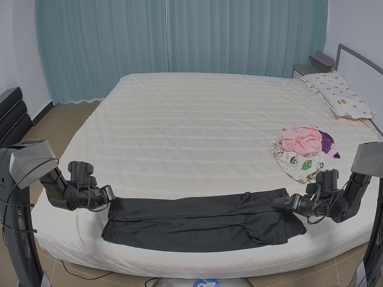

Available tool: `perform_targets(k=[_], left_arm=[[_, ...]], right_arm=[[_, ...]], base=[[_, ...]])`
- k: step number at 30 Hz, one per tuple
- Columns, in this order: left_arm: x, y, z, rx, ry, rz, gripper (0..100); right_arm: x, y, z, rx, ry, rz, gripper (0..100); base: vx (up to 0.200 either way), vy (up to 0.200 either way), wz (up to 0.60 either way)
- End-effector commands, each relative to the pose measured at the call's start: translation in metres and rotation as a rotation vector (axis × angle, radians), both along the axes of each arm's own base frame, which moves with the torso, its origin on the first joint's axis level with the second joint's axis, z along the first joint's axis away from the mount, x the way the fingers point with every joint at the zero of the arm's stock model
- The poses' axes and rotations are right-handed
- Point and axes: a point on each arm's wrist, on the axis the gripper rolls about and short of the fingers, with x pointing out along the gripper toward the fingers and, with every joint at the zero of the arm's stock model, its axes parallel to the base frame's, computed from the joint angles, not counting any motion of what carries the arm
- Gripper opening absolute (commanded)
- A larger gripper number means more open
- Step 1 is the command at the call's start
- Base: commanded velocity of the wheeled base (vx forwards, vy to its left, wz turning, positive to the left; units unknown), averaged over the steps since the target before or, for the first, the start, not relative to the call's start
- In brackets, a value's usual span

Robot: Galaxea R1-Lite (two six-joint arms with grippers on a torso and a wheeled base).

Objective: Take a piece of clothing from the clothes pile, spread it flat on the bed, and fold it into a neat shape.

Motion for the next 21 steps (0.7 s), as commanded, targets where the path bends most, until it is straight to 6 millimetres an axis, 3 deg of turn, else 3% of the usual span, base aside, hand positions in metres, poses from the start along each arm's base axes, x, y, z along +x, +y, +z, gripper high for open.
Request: perform_targets(k=[1,14,15,21], left_arm=[[0.004,0.002,0.013,-0.022,-0.041,0.028,0],[0.013,0.002,0.014,-0.029,-0.054,0.035,0],[0.014,0.002,0.011,-0.029,-0.049,0.037,100],[0.016,0.007,0.004,-0.038,-0.031,0.071,100]], right_arm=[[-0.001,0.0,-0.001,0.0,0.004,0.002,100],[-0.002,0.0,-0.001,0.0,0.007,0.002,100],[-0.003,0.0,-0.001,0.001,0.006,0.001,100],[-0.007,0.0,-0.001,0.001,0.012,0.001,100]], base=[[0.0,0.0,0.0],[0.0,0.0,0.0],[0.0,0.0,0.0],[0.0,0.0,0.0]])
